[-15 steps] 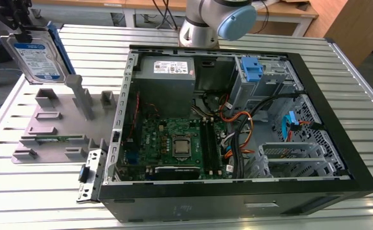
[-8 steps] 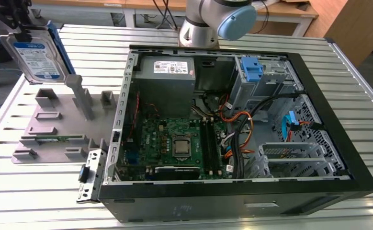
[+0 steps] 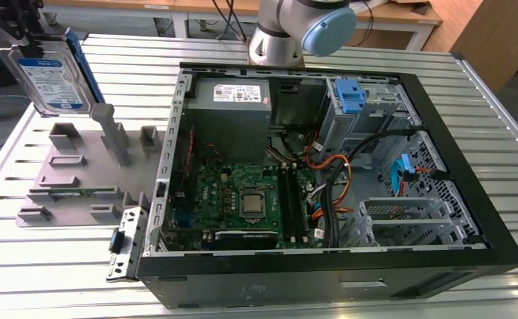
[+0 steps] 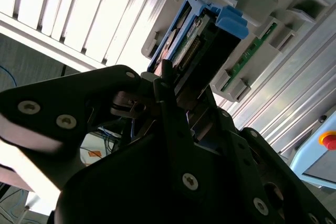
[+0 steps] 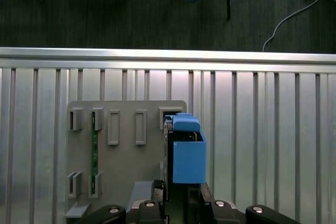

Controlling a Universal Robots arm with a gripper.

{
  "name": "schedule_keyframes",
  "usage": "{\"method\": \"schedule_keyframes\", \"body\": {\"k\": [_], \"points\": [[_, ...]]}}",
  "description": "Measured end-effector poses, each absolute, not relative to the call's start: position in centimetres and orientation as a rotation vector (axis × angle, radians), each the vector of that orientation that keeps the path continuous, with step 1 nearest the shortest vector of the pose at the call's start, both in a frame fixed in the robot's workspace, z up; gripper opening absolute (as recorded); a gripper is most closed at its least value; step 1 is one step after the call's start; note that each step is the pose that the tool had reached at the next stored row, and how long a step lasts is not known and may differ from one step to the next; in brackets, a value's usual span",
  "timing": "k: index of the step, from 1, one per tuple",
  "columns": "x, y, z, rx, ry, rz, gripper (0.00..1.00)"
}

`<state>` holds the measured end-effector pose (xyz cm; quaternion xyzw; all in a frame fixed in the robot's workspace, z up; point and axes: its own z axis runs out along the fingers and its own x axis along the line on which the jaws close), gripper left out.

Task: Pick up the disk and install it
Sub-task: 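Pick up the disk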

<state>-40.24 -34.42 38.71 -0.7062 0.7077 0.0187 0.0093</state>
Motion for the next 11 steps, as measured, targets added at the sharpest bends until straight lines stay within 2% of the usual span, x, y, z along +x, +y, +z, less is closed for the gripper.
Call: {"method": "schedule_keyframes", "body": {"k": [11], "points": [[-40.24,-34.42,38.94,-2.205,2.21,0.058,0.35]]}}
